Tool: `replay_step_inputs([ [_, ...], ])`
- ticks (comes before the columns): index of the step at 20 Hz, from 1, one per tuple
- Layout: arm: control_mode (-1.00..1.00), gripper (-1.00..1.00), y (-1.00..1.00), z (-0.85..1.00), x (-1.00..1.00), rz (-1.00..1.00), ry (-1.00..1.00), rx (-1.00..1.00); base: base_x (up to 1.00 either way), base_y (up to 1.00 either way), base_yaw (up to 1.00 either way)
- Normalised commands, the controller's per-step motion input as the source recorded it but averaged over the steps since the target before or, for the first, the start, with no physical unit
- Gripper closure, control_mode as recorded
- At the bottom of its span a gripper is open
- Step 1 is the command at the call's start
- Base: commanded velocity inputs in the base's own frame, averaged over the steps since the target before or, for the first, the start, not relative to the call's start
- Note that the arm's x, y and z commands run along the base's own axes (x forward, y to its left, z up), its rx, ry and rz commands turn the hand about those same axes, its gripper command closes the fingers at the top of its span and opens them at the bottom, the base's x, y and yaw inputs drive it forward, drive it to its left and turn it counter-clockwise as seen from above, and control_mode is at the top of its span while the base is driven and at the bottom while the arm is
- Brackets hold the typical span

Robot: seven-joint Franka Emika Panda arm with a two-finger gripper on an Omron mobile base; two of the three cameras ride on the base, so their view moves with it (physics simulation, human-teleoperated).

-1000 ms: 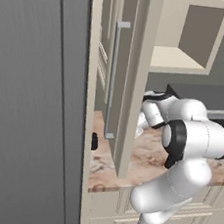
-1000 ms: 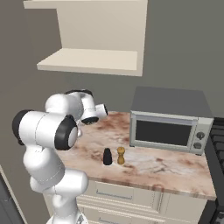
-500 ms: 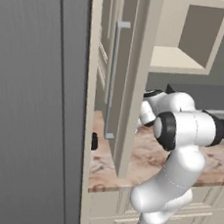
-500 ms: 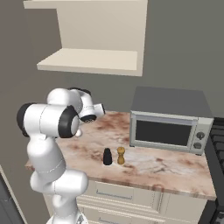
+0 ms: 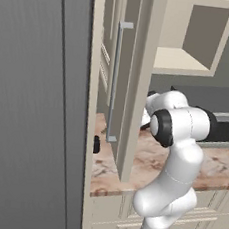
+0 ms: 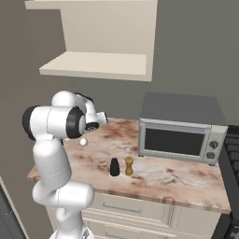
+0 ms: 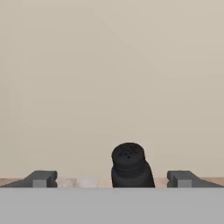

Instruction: There are various items on the counter. Only move the condiments/shakers into the cabinet.

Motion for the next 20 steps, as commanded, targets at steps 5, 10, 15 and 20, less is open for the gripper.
replay_step_inputs([
  [5,-1.0,-1.0,0.16,-0.17,0.1,0.01,0.0,0.0,0.0,0.0,0.0],
  [10,-1.0,-1.0,0.07,-0.14,0.1,0.0,0.0,0.0,0.0,0.0,0.0],
  [15,-1.0,-1.0,0.04,-0.1,0.01,0.01,0.0,0.0,0.0,0.0,0.0],
  [20,-1.0,-1.0,0.1,-0.01,0.0,0.01,0.0,0.0,0.0,0.0,0.0],
])
